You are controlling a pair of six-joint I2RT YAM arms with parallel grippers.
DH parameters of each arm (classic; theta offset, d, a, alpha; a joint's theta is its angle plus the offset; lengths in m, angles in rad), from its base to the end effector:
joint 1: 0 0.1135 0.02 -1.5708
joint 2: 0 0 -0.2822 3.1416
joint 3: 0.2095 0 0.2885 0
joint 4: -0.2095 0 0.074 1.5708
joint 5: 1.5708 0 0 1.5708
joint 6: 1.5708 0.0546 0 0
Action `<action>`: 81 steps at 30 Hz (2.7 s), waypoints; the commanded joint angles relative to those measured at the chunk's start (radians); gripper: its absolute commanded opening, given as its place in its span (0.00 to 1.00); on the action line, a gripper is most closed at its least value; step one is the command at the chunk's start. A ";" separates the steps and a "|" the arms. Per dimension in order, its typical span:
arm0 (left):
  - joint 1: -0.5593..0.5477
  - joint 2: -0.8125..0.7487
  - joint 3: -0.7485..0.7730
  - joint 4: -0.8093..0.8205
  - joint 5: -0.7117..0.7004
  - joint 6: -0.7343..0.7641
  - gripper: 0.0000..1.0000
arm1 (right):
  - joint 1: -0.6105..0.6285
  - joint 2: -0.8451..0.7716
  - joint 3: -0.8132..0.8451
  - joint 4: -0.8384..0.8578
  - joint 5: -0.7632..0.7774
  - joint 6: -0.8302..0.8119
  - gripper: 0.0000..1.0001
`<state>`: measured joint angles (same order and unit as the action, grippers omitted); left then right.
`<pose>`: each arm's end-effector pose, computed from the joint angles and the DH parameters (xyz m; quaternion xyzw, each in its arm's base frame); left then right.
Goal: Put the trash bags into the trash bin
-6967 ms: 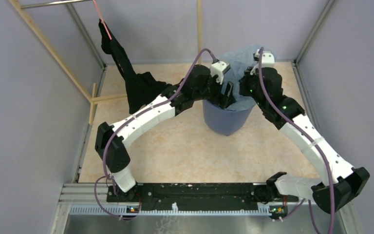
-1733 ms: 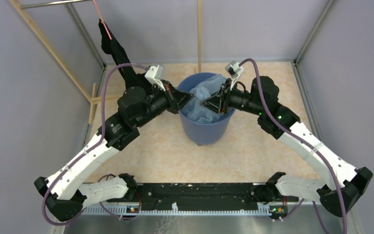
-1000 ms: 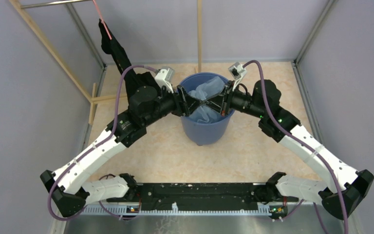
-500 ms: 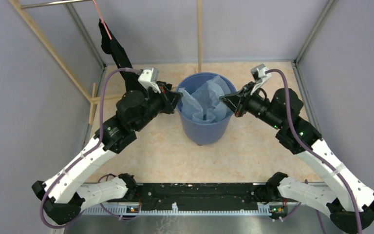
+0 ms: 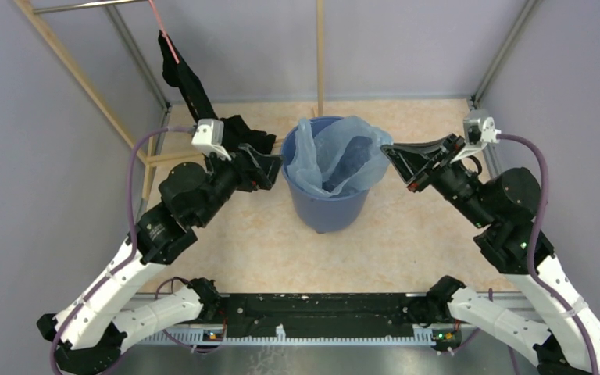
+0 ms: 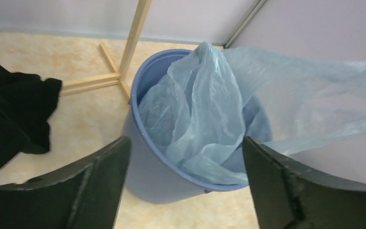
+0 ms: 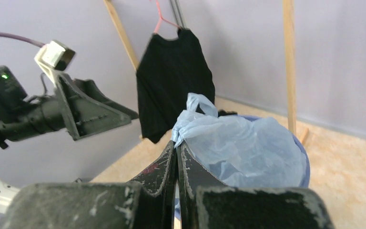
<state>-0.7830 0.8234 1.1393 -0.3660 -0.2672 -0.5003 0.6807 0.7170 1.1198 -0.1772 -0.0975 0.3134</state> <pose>0.1550 -0.1339 0.4588 0.0103 0.7239 -0.3315 0.6050 0.1276 0.1101 0.4935 -0.1511 0.6049 0.3992 0.6723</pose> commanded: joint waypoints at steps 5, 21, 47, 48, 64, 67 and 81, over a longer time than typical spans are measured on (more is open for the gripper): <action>0.004 0.139 0.147 -0.077 0.028 0.031 0.99 | 0.009 0.013 0.007 0.090 -0.048 0.007 0.00; -0.067 0.467 0.425 -0.137 -0.099 0.239 0.90 | 0.009 0.007 -0.015 0.078 -0.051 0.046 0.00; -0.058 -0.039 -0.107 -0.116 -0.126 0.071 0.00 | 0.009 -0.257 -0.112 -0.422 0.272 0.194 0.00; -0.058 -0.049 -0.116 -0.128 -0.127 0.060 0.00 | 0.009 -0.269 -0.121 -0.437 0.285 0.218 0.00; -0.058 -0.075 -0.282 -0.178 -0.159 0.027 0.00 | 0.009 -0.301 -0.338 -0.557 0.452 0.352 0.08; -0.058 -0.044 -0.317 -0.128 -0.152 0.044 0.00 | 0.008 -0.278 -0.424 -0.440 0.466 0.343 0.08; -0.030 0.185 -0.322 0.009 -0.213 0.015 0.01 | 0.008 0.141 -0.420 -0.099 0.648 0.035 0.29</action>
<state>-0.8284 0.9783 0.8017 -0.4236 -0.4686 -0.4740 0.6807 0.8082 0.5926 -0.3305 0.4915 0.4614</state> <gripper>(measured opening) 0.006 0.240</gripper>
